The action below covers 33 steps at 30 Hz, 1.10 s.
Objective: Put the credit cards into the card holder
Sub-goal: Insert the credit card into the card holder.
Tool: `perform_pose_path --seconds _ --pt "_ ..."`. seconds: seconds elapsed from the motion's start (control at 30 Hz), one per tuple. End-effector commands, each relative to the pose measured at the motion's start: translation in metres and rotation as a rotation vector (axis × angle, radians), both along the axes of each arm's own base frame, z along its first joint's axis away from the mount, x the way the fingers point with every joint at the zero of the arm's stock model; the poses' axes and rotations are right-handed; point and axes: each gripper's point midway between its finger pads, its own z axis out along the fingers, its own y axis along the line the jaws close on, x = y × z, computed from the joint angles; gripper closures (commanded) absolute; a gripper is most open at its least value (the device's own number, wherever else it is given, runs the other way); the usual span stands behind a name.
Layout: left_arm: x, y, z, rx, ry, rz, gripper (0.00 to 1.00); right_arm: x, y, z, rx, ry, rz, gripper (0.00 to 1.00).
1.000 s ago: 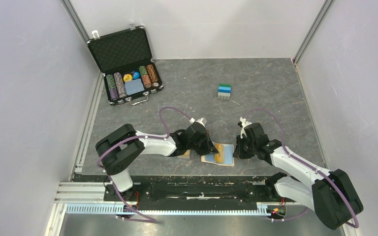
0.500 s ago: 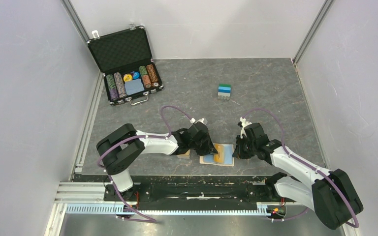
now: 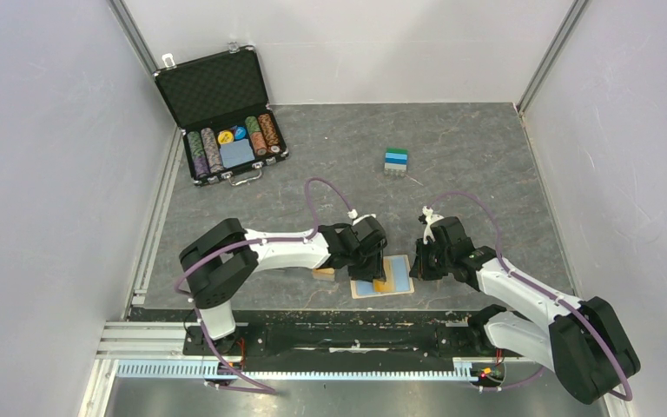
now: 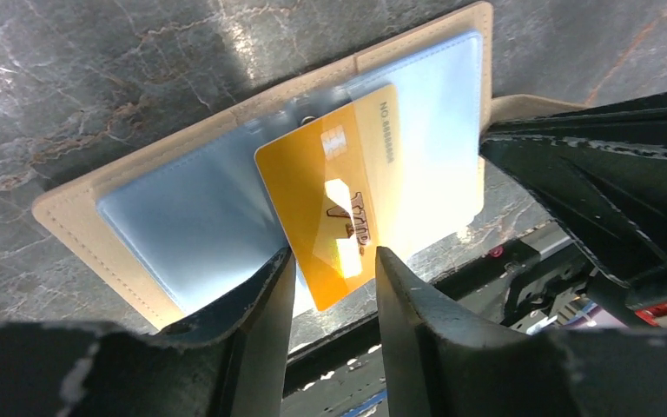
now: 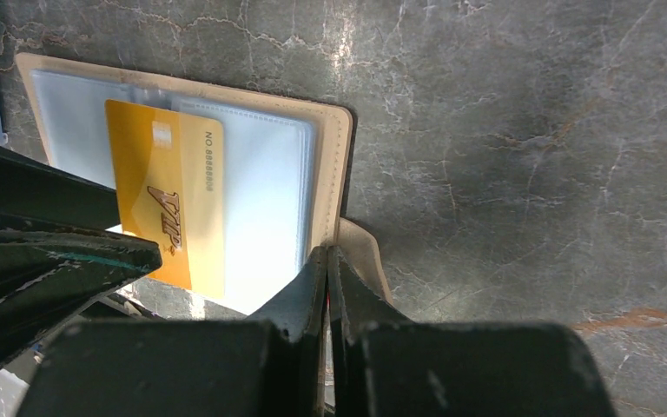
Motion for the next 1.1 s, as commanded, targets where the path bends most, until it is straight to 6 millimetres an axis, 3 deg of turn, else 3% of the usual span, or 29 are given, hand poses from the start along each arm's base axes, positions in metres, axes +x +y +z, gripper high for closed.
perform_pose_path --seconds 0.0,0.17,0.47,0.63,0.83,0.93,1.07 --pt "-0.003 0.002 -0.012 0.057 -0.002 -0.054 0.53 -0.012 -0.009 -0.016 -0.042 0.042 0.007 1.00" --pt "-0.007 -0.011 -0.016 0.019 0.022 -0.060 0.54 -0.013 -0.010 -0.017 -0.044 0.045 0.009 1.00" --pt "-0.005 -0.043 0.000 -0.044 0.014 -0.082 0.53 -0.013 -0.009 -0.016 -0.041 0.043 0.012 1.00" --pt "-0.007 -0.044 0.008 -0.045 -0.014 -0.138 0.45 -0.012 -0.009 -0.014 -0.040 0.038 0.009 1.00" --pt "0.002 -0.006 0.017 0.131 -0.102 -0.152 0.29 -0.006 -0.009 -0.005 -0.049 0.020 0.002 1.00" --pt "0.008 0.019 0.029 0.242 -0.149 -0.150 0.25 0.000 -0.010 0.005 -0.053 -0.005 -0.005 0.96" --pt "0.014 0.038 0.051 0.296 -0.212 -0.158 0.21 0.008 -0.007 0.019 -0.043 -0.039 -0.011 0.92"
